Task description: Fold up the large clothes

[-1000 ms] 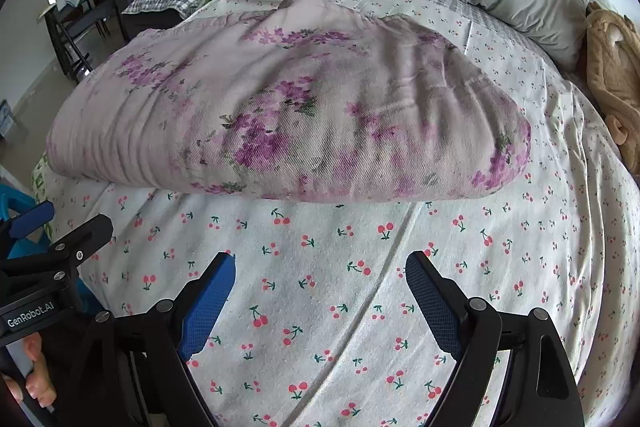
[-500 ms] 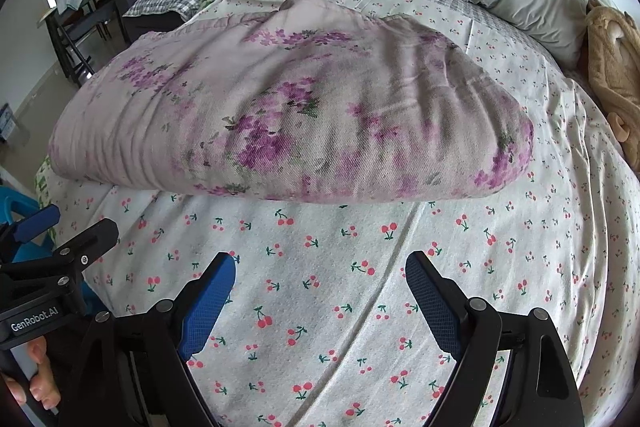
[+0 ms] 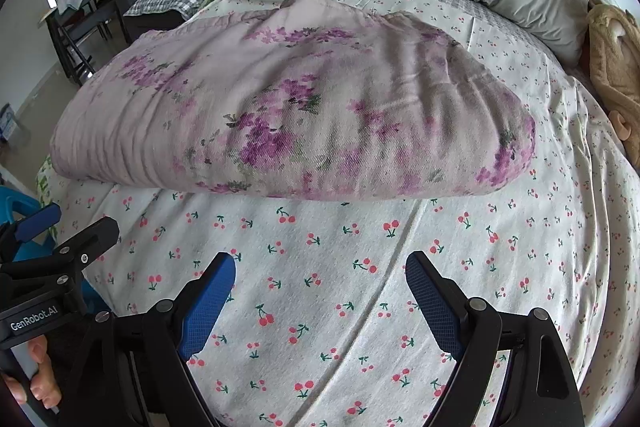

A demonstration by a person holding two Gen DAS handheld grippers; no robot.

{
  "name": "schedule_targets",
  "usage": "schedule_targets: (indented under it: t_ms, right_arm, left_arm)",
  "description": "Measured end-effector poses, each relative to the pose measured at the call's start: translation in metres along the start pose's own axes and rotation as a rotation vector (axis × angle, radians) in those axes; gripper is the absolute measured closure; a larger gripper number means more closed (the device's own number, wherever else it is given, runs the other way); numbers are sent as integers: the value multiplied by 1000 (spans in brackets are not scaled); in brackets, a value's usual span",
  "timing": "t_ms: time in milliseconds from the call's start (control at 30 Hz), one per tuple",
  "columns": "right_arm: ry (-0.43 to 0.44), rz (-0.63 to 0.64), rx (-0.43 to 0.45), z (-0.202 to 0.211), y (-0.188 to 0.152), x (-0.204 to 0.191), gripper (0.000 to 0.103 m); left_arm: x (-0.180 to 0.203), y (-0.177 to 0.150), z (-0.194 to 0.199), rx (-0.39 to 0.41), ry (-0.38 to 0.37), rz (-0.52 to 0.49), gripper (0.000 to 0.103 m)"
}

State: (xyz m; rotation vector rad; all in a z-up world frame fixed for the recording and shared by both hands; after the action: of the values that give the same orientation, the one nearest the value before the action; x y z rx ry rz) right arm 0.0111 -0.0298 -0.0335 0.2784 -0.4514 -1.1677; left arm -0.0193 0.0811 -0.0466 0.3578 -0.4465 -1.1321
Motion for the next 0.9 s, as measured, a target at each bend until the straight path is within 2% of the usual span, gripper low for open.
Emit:
schedule_targets:
  t_ms: [900]
  right_arm:
    - [5, -7, -4, -1, -1, 0, 15]
  left_arm:
    - [5, -2, 1, -2, -7, -6, 1]
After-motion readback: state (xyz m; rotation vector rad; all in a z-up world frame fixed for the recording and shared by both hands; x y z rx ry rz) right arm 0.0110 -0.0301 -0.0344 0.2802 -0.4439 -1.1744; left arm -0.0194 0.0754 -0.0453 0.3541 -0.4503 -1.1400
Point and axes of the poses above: each gripper's, at about its wrist camera, not at the fingertips, and z roughly against the way its jaws point, x to its right, y to its top, the point moved 1 cm from there along -z, roughly the way its jaws point, and after that the axes turned 13 degrees about z, right-handed, at the moved point
